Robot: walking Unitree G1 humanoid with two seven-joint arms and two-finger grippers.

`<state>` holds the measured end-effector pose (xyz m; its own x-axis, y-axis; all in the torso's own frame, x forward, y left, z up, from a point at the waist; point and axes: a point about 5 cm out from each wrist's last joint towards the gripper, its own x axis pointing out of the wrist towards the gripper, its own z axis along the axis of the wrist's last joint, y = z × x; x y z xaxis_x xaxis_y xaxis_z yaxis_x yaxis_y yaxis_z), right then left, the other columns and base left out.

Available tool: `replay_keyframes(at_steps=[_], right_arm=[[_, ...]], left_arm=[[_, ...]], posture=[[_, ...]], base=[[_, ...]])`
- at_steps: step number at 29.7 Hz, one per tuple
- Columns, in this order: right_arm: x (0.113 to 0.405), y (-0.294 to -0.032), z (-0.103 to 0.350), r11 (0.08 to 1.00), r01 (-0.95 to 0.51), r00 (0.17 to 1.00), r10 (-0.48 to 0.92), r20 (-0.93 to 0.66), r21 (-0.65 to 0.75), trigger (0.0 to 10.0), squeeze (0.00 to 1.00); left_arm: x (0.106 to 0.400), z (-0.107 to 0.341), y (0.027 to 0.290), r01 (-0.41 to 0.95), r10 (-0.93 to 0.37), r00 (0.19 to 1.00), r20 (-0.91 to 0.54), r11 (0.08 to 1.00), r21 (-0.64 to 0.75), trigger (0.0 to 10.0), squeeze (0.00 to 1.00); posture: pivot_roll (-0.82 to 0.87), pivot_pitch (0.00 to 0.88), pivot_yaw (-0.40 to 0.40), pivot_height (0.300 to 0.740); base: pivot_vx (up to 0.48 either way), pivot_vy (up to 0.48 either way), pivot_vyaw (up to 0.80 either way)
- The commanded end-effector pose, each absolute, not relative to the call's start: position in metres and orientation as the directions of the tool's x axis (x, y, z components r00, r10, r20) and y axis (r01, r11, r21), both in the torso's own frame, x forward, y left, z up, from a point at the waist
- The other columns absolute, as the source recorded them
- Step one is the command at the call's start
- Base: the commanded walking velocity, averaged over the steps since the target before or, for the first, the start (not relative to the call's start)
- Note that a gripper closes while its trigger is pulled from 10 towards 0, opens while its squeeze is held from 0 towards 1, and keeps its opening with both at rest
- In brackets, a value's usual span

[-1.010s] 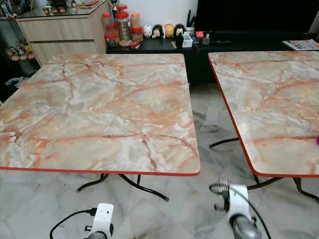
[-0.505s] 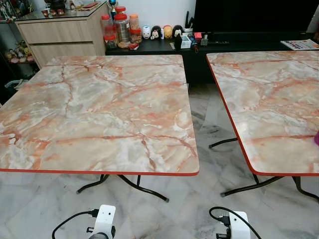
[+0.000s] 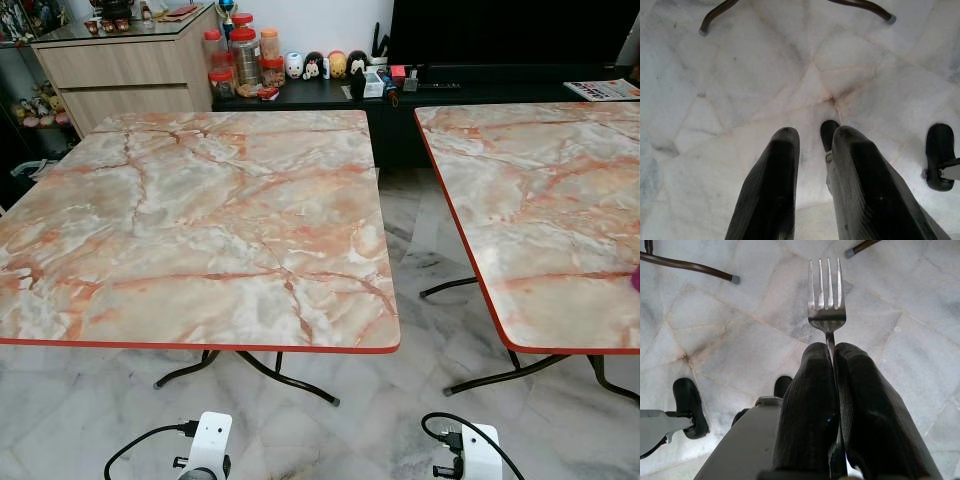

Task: Setting the table

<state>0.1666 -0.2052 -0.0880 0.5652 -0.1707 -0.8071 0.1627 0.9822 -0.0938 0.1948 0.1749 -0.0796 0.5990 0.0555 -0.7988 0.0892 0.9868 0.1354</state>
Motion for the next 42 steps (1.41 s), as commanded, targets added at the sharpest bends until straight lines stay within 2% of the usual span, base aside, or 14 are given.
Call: replay_keyframes(at_steps=[1,42], right_arm=[[0.1666,-0.2041,-0.0882,0.981,0.172,0.568,-0.17,-0.806,-0.086,10.0,0.0],[0.1644,-0.2086,-0.0882,0.974,0.215,0.565,-0.187,-0.804,-0.075,10.0,0.0]], left_arm=[[0.1909,-0.0817,0.1779,0.105,0.071,0.579,-0.812,0.981,0.161,10.0,0.0],[0.1821,-0.0857,0.1834,0.116,0.09,0.545,-0.834,0.976,0.182,10.0,0.0]], posture=[[-0.08,0.0,0.037,0.74],[-0.09,0.0,0.045,0.74]], base=[[0.0,-0.262,0.0],[0.0,-0.297,0.0]])
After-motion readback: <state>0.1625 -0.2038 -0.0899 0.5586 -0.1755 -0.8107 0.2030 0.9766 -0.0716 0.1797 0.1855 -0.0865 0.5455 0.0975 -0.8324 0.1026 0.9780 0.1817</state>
